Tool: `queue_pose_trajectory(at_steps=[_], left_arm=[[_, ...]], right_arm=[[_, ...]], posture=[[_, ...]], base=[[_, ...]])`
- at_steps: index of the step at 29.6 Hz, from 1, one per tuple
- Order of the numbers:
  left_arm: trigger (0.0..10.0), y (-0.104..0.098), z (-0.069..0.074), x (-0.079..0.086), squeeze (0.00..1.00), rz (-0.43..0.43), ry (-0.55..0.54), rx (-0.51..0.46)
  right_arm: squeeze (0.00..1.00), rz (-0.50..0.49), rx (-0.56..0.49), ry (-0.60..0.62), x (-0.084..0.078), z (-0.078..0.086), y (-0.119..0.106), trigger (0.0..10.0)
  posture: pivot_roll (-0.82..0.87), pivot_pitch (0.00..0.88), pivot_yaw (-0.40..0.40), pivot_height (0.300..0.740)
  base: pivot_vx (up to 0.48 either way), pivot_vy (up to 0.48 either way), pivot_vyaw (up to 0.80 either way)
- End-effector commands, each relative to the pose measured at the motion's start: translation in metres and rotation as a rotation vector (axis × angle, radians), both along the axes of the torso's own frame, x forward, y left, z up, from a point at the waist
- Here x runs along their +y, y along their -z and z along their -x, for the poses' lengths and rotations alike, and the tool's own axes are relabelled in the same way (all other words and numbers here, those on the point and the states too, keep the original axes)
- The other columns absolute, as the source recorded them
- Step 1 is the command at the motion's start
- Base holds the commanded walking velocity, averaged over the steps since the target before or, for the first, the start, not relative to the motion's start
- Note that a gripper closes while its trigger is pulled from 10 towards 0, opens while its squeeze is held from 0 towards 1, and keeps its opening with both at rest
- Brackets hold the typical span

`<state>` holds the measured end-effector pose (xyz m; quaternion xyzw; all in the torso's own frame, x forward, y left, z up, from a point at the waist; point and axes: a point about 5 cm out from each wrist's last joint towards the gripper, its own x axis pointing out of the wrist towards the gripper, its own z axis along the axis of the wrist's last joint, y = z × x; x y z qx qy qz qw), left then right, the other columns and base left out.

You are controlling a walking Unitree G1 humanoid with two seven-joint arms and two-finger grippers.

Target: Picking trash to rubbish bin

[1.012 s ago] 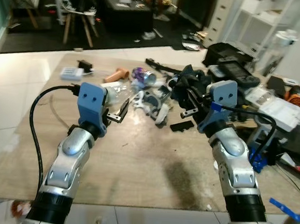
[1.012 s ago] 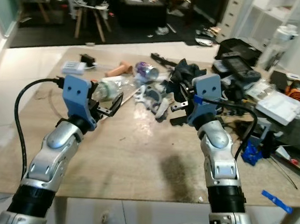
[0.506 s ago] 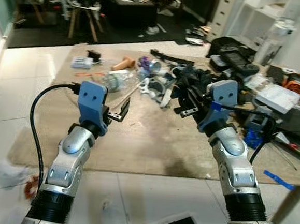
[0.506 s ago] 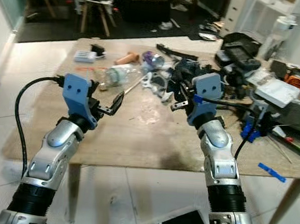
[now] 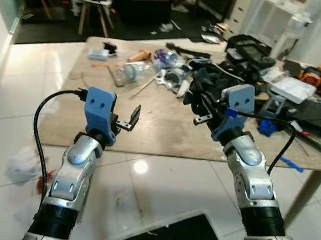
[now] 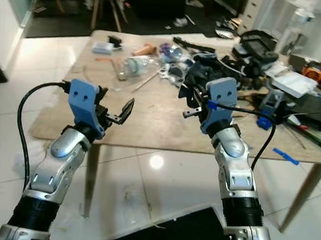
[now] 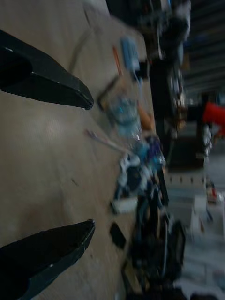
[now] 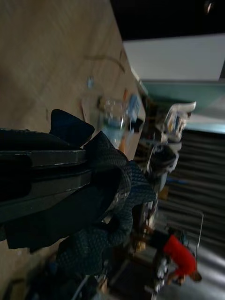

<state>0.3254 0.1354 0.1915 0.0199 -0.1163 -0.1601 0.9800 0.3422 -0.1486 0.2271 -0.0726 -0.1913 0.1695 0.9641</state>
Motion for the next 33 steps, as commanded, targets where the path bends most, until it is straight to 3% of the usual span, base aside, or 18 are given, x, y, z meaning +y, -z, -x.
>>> queue_pose_trajectory(at_steps=[1, 7, 33], left_arm=[[10.0, 0.002, 0.001, -0.004, 0.0, -0.005, 0.017, 0.01], [10.0, 0.002, 0.001, -0.003, 0.0, -0.008, 0.021, 0.013], [10.0, 0.009, 0.007, -0.022, 0.0, -0.064, 0.136, 0.041]], right_arm=[[0.0, 0.005, 0.011, 0.005, -0.003, 0.001, 0.003, 10.0], [0.0, 0.007, 0.014, 0.005, -0.003, 0.001, 0.005, 10.0], [0.0, -0.027, 0.092, 0.023, 0.001, 0.012, 0.029, 10.0]], posture=[[-0.07, 0.083, -0.01, 0.74], [-0.07, 0.081, -0.007, 0.74], [-0.07, 0.062, -0.005, 0.74]], base=[[-0.266, 0.0, 0.0], [-0.25, 0.0, 0.0], [0.0, 0.0, 0.0]])
